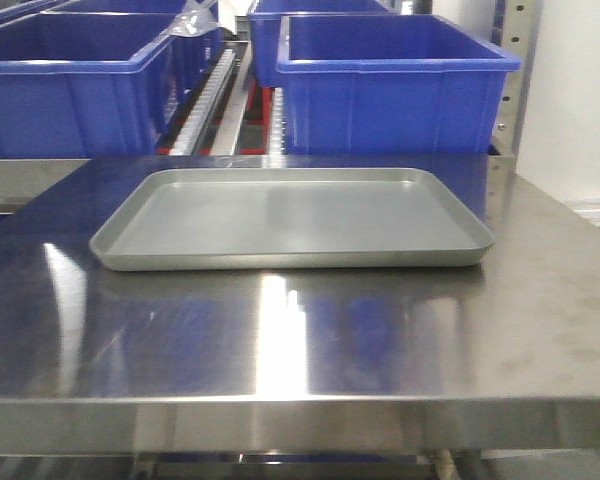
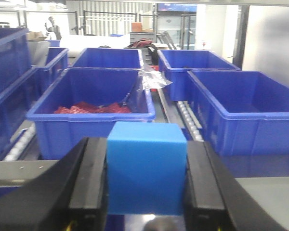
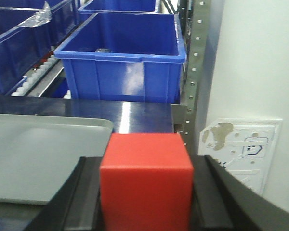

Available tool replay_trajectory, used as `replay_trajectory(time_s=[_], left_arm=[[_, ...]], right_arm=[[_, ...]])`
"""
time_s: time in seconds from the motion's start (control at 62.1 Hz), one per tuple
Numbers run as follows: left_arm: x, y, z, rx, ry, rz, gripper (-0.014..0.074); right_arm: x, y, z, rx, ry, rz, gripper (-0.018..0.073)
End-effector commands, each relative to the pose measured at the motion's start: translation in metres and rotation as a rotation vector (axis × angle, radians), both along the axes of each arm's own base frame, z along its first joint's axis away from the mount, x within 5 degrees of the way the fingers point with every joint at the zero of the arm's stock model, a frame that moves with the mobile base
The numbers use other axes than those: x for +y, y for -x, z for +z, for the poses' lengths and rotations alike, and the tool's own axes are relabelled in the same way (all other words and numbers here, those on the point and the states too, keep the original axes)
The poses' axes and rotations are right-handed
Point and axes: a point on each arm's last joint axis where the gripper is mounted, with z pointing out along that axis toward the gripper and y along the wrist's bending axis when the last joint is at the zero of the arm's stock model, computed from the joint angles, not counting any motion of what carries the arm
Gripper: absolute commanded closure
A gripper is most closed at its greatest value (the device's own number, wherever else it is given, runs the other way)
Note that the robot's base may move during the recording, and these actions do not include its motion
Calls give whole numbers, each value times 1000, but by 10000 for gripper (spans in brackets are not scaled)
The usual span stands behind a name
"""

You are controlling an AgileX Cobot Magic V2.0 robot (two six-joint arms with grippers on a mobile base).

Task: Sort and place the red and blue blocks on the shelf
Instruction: 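Drive the base away from the table carrying both cubes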

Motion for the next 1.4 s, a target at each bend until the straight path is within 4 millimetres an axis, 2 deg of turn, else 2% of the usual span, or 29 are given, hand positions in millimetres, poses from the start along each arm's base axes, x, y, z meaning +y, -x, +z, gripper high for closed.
replay_trajectory(time_s=[0.0, 1.385], left_arm=[[1, 0, 15, -93, 12, 12, 473], [1, 0, 15, -93, 12, 12, 473]], right_arm=[[-1, 0, 18, -122, -3, -15, 508], [-1, 0, 18, -122, -3, -15, 508]])
